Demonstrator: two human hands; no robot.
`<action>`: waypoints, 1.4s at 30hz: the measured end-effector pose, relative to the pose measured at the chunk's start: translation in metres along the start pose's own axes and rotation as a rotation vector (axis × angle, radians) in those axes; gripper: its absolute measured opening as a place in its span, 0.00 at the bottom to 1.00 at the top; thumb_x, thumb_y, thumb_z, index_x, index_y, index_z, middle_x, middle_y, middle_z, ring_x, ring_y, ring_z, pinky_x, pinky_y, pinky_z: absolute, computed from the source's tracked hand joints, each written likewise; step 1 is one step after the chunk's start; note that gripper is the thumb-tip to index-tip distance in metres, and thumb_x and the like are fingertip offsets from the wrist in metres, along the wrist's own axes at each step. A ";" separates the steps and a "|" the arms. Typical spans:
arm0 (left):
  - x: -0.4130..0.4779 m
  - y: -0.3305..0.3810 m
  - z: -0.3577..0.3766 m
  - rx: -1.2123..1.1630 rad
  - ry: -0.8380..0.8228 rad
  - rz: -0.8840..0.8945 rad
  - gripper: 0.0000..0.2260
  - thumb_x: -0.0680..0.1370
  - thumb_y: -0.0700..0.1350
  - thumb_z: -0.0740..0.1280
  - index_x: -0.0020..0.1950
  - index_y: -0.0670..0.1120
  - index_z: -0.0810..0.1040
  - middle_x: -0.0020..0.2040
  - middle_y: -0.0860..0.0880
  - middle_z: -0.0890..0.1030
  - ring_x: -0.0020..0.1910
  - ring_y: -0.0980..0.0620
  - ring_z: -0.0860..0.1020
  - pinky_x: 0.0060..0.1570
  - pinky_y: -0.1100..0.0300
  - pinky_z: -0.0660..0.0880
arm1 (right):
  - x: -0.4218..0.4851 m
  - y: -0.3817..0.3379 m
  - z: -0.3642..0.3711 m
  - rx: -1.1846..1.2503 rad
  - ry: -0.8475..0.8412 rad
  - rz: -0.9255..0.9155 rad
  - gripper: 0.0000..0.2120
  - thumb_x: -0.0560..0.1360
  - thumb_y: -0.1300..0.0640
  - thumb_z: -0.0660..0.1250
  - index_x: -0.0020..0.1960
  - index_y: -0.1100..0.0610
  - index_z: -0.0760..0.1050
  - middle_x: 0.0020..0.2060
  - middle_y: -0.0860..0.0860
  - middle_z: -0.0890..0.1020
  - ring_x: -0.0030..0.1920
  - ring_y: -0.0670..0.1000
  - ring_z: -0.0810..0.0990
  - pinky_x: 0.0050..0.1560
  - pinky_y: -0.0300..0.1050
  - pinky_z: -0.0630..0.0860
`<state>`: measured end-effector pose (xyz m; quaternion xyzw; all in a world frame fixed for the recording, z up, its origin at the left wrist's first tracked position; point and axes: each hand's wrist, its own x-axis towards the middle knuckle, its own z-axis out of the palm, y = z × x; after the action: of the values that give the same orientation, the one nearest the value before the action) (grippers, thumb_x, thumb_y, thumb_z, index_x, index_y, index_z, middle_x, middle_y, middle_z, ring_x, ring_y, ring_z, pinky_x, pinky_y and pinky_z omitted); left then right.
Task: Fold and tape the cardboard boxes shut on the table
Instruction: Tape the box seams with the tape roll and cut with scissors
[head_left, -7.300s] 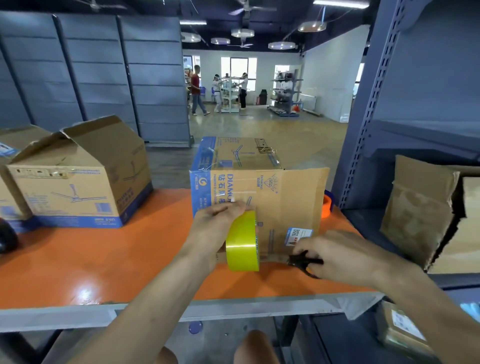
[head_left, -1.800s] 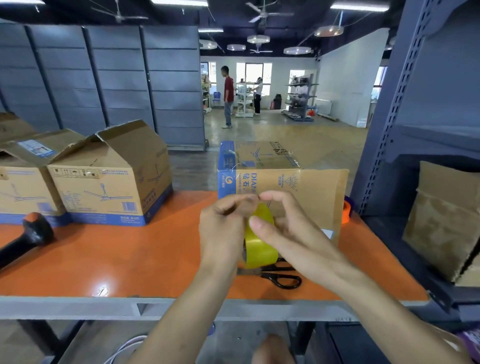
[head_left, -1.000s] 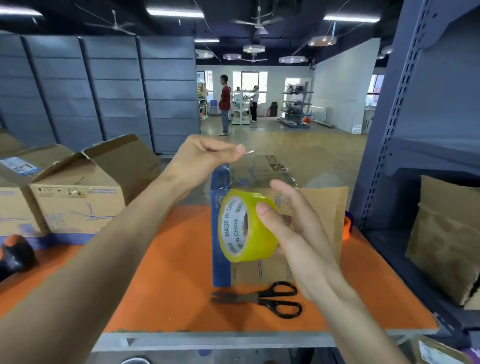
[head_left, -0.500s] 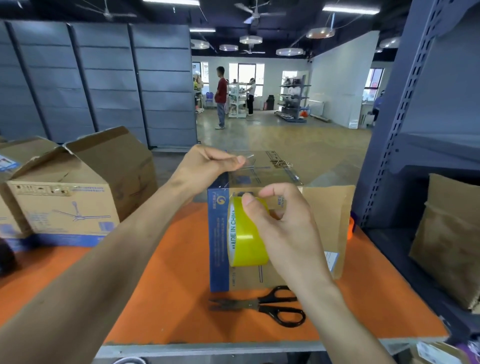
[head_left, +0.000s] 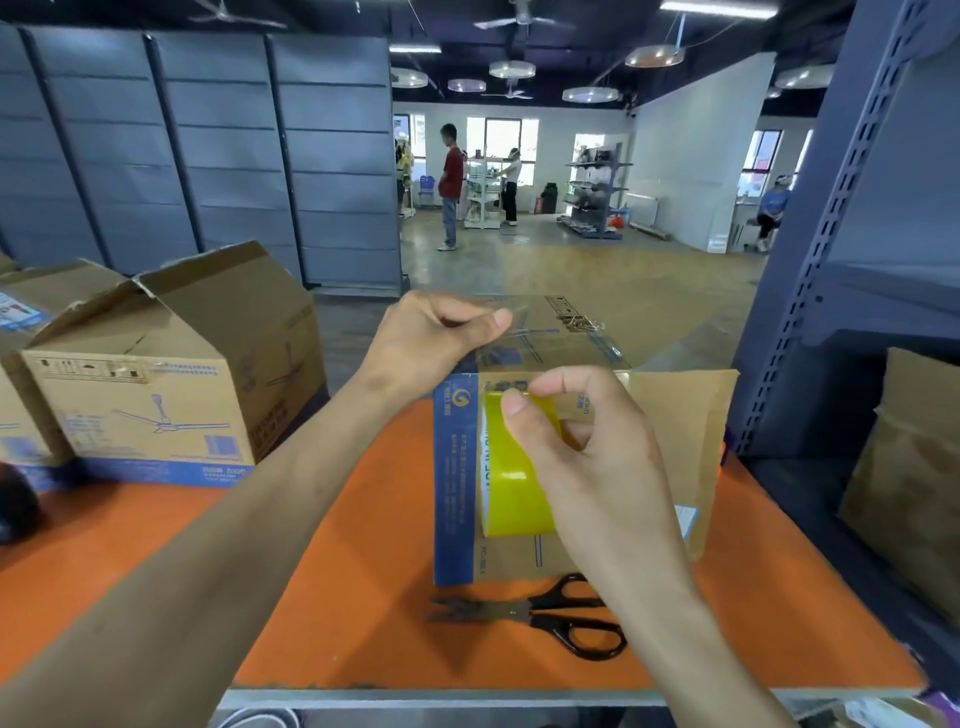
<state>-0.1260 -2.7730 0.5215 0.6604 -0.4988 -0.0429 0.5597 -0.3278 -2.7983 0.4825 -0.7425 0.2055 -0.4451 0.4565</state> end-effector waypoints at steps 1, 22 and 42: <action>0.000 0.000 0.000 0.019 -0.002 -0.023 0.06 0.74 0.61 0.74 0.47 0.62 0.88 0.51 0.61 0.86 0.60 0.59 0.81 0.70 0.45 0.71 | 0.000 0.001 0.000 -0.002 0.001 0.000 0.09 0.76 0.40 0.70 0.50 0.42 0.75 0.24 0.43 0.73 0.25 0.44 0.70 0.31 0.42 0.66; -0.005 0.018 0.003 0.663 0.215 0.183 0.20 0.75 0.49 0.76 0.66 0.57 0.79 0.65 0.50 0.73 0.68 0.45 0.66 0.68 0.48 0.65 | -0.006 0.003 0.001 -0.023 -0.010 -0.013 0.08 0.77 0.41 0.67 0.52 0.42 0.74 0.36 0.41 0.80 0.32 0.44 0.75 0.32 0.41 0.71; -0.028 0.015 -0.009 0.694 -0.332 0.209 0.23 0.86 0.55 0.52 0.78 0.49 0.70 0.76 0.54 0.71 0.77 0.58 0.65 0.76 0.53 0.62 | -0.031 0.013 0.005 0.089 -0.173 0.122 0.09 0.80 0.44 0.66 0.58 0.41 0.69 0.39 0.44 0.85 0.31 0.45 0.85 0.35 0.34 0.77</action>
<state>-0.1433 -2.7450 0.5222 0.7400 -0.6319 0.0791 0.2163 -0.3382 -2.7809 0.4557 -0.7431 0.1903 -0.3595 0.5314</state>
